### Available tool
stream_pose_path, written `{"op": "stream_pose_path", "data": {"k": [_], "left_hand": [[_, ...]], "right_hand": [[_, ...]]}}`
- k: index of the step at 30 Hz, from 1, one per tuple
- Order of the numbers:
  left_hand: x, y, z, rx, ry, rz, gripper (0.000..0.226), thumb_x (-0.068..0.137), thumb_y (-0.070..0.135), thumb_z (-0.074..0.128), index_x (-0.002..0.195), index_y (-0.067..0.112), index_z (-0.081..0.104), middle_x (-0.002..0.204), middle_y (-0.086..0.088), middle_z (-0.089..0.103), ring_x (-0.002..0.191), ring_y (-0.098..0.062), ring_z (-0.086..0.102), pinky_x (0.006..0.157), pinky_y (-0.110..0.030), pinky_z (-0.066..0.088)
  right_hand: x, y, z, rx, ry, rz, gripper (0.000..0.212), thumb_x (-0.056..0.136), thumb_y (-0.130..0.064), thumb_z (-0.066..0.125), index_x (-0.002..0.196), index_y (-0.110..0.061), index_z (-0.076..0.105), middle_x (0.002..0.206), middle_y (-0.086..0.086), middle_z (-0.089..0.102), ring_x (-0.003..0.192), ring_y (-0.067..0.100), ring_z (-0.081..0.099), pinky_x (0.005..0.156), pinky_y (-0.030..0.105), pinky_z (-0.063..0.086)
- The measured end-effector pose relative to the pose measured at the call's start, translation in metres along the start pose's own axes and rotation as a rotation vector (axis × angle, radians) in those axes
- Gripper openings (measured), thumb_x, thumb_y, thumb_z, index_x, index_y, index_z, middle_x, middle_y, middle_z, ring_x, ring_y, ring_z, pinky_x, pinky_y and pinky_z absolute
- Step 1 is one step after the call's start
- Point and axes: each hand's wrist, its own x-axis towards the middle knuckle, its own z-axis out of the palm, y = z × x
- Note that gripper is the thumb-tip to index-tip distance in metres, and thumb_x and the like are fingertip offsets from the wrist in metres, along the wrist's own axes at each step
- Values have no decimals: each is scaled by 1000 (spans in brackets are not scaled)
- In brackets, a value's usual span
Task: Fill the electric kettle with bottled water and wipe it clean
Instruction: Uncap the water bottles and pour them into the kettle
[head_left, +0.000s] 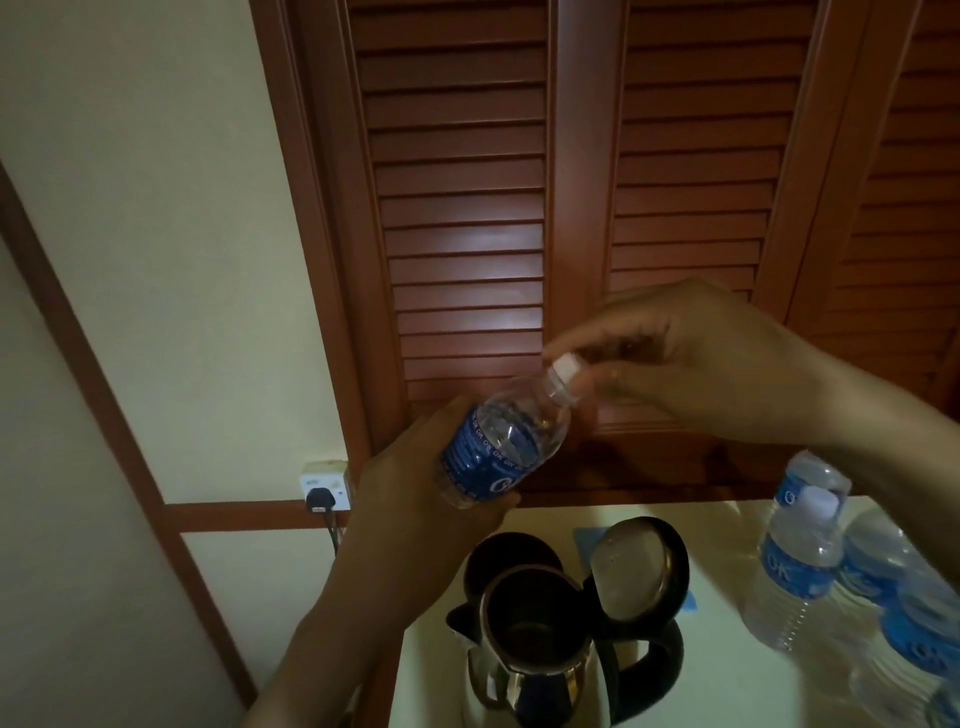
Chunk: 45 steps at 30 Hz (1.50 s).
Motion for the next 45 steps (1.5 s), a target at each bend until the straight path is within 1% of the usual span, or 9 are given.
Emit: {"op": "stream_pose_path", "data": {"k": [5, 10, 14, 19, 24, 27, 30, 34, 45], "left_hand": [[4, -3, 8, 0, 7, 38, 70, 69, 29, 88, 125, 43, 50, 100, 35, 56, 97, 19, 57, 84, 0, 45], [2, -9, 10, -4, -37, 19, 66, 69, 30, 89, 125, 36, 56, 100, 30, 60, 97, 12, 61, 86, 0, 45], [2, -5, 8, -7, -37, 27, 64, 69, 30, 89, 117, 46, 50, 95, 33, 59, 93, 14, 62, 80, 2, 45], [0, 1, 16, 15, 22, 37, 62, 70, 30, 88, 124, 34, 57, 99, 27, 60, 93, 16, 59, 79, 5, 40], [3, 11, 20, -30, 40, 84, 62, 70, 31, 88, 121, 39, 55, 102, 19, 65, 98, 8, 61, 78, -2, 47], [4, 13, 20, -33, 6, 79, 66, 68, 34, 89, 121, 45, 51, 103, 19, 66, 98, 8, 61, 78, -3, 48], [4, 14, 19, -44, -9, 84, 67, 67, 35, 89, 123, 45, 52, 106, 17, 68, 96, 6, 64, 79, -8, 52], [5, 23, 23, -24, 6, 102, 72, 68, 38, 88, 127, 46, 49, 109, 19, 66, 99, 8, 62, 81, -4, 49], [7, 76, 48, -167, 28, 150, 70, 71, 37, 86, 127, 49, 47, 105, 24, 66, 98, 14, 61, 79, -1, 46]], "right_hand": [[2, -1, 23, -184, 128, 127, 35, 97, -52, 51, 79, -26, 66, 56, -21, 63, 39, 5, 59, 43, 15, 44], [-3, 7, 8, -89, -86, 80, 42, 81, -53, 68, 119, -36, 66, 97, -19, 73, 84, -3, 69, 75, 22, 58], [-4, 13, 0, -23, -86, -97, 40, 82, -13, 78, 120, -25, 72, 111, -14, 71, 104, 7, 69, 89, 31, 58], [-8, 8, -4, -141, -52, 7, 20, 92, -43, 63, 105, -34, 74, 82, -15, 74, 72, 2, 72, 69, 33, 61], [-11, 3, 14, -207, 263, 51, 57, 99, -52, 50, 56, -16, 56, 42, 4, 51, 35, 6, 55, 46, 14, 40], [-14, 2, 1, -222, 187, 79, 43, 89, -64, 53, 88, -26, 72, 71, -9, 69, 62, -1, 64, 60, 14, 50], [-21, 3, -16, -65, 4, 74, 44, 85, -41, 72, 129, -38, 64, 112, -20, 68, 99, -7, 66, 86, 14, 54], [-32, 2, -30, -76, 73, 54, 37, 84, -16, 78, 115, -35, 74, 99, -14, 71, 92, 3, 70, 84, 28, 59], [-63, -7, -59, -167, 241, 78, 32, 89, -34, 69, 121, -37, 70, 100, -21, 69, 95, 1, 68, 83, 31, 58]]}}
